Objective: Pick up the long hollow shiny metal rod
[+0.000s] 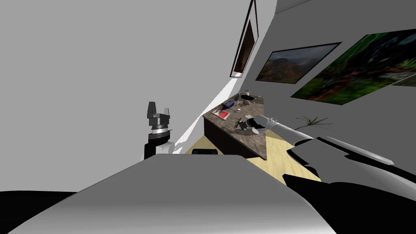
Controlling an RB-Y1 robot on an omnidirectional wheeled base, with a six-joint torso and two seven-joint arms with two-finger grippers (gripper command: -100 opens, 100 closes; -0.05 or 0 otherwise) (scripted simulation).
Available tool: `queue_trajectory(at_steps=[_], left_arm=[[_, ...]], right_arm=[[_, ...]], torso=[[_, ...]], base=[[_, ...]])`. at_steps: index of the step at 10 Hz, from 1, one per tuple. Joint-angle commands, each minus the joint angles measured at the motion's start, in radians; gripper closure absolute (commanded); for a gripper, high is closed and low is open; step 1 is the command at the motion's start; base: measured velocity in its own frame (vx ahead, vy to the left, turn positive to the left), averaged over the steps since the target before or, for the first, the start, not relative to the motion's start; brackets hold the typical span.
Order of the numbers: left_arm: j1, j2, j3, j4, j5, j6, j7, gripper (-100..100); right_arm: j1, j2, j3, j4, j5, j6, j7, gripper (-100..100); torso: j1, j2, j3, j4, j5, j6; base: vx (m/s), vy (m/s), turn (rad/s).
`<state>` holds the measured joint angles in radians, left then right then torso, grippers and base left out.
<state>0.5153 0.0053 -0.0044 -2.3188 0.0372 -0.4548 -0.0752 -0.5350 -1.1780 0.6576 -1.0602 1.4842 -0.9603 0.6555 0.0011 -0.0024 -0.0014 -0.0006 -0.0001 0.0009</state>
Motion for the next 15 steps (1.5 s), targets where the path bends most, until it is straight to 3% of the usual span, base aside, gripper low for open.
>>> queue_trajectory(at_steps=[1, 2, 7, 10, 11, 12, 15], left_arm=[[0.0, 0.0, 0.0, 0.0, 0.0, 0.0, 0.0, 0], [0.0, 0.0, 0.0, 0.0, 0.0, 0.0, 0.0, 0], [0.0, 0.0, 0.0, 0.0, 0.0, 0.0, 0.0, 0], [0.0, 0.0, 0.0, 0.0, 0.0, 0.0, 0.0, 0], [0.0, 0.0, 0.0, 0.0, 0.0, 0.0, 0.0, 0], [0.0, 0.0, 0.0, 0.0, 0.0, 0.0, 0.0, 0], [0.0, 0.0, 0.0, 0.0, 0.0, 0.0, 0.0, 0]], right_arm=[[-0.002, -0.035, 0.034, 0.021, 0.05, -0.001, 0.05, -100], [-0.002, -0.035, 0.034, 0.021, 0.053, -0.001, 0.056, -100], [-0.005, -0.089, 0.123, 0.106, 0.18, 0.0, 0.203, -100], [-0.008, -0.087, 0.137, 0.134, 0.196, 0.003, 0.234, -100], [-0.007, -0.088, 0.137, 0.135, 0.197, 0.002, 0.24, 0], [0.022, -0.103, 0.139, 0.091, 0.208, 0.022, 0.196, -100], [0.066, -0.125, 0.143, 0.024, 0.224, 0.051, 0.132, -100]], torso=[[0.0, 0.0, 0.0, 0.0, 0.0, 0.0], [0.001, -0.002, -0.001, 0.0, 0.0, 0.0], [0.0, -0.002, -0.001, 0.0, 0.0, 0.001], [0.0, -0.002, -0.001, 0.0, 0.0, 0.001], [0.0, 0.001, 0.0, 0.0, 0.0, 0.001], [0.0, 0.002, 0.001, 0.0, 0.0, 0.001], [-0.004, 0.002, 0.001, 0.001, -0.001, 0.001]], base=[[0.072, 0.029, 0.265], [0.064, 0.012, 0.088], [0.075, 0.017, 0.163], [0.055, 0.004, 0.077], [0.005, 0.0, -0.001], [0.011, -0.027, 0.072], [0.014, -0.047, 0.056]])
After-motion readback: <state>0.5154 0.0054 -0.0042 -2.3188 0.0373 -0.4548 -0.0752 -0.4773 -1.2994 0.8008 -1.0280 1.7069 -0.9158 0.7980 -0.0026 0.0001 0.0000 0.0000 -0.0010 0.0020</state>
